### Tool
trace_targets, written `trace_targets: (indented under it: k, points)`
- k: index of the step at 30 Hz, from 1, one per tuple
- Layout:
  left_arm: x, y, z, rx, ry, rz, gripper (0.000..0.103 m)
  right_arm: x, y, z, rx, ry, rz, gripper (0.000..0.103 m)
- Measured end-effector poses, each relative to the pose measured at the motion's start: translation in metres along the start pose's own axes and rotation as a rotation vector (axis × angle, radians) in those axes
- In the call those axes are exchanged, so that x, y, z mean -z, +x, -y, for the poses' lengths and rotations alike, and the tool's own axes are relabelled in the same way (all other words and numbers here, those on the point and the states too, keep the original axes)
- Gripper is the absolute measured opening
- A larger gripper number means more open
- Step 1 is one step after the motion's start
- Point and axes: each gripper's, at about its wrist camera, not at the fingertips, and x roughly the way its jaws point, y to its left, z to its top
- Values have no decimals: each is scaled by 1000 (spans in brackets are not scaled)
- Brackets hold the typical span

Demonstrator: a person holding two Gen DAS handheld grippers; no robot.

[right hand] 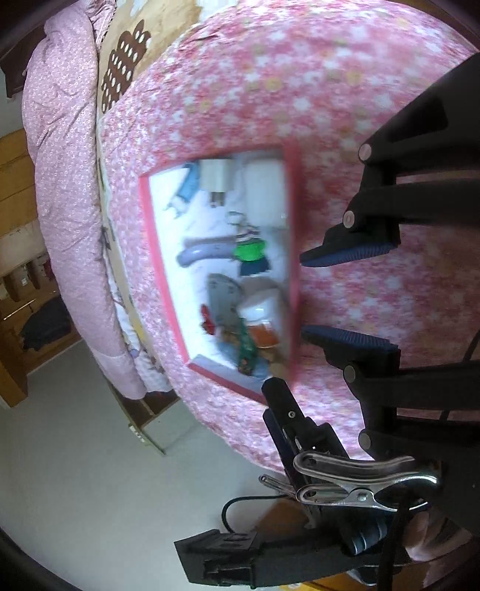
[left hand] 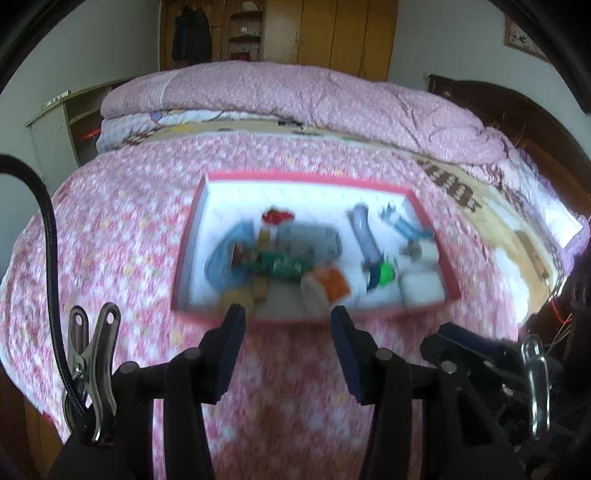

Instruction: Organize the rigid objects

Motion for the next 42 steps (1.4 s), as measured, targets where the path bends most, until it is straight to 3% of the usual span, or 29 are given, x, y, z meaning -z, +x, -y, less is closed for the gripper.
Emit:
trace_targets:
  k: [10, 13, 15, 20, 23, 26, 42]
  points:
    - [51, 16, -15, -46, -36, -79, 50, 54, 18, 2, 248, -29, -107, 37]
    - [60, 24, -18, -78, -39, -95, 50, 59, 16, -4, 295, -70, -87, 38]
    - [65, 28, -21, -107, -40, -89, 51, 60, 19, -5, 324, -73, -94, 44]
    - [73, 29, -21, -95, -19, -59, 62, 63, 20, -5, 358, -52, -52, 45]
    - [77, 30, -16, -91, -3, -56, 75, 65, 23, -9, 359, -68, -38, 53]
    - [79, 32, -11, -96, 14, -57, 80, 68, 26, -17, 376, -94, -34, 58]
    - [80, 34, -8, -96, 38, -61, 85, 68, 33, -21, 423, -100, -22, 64]
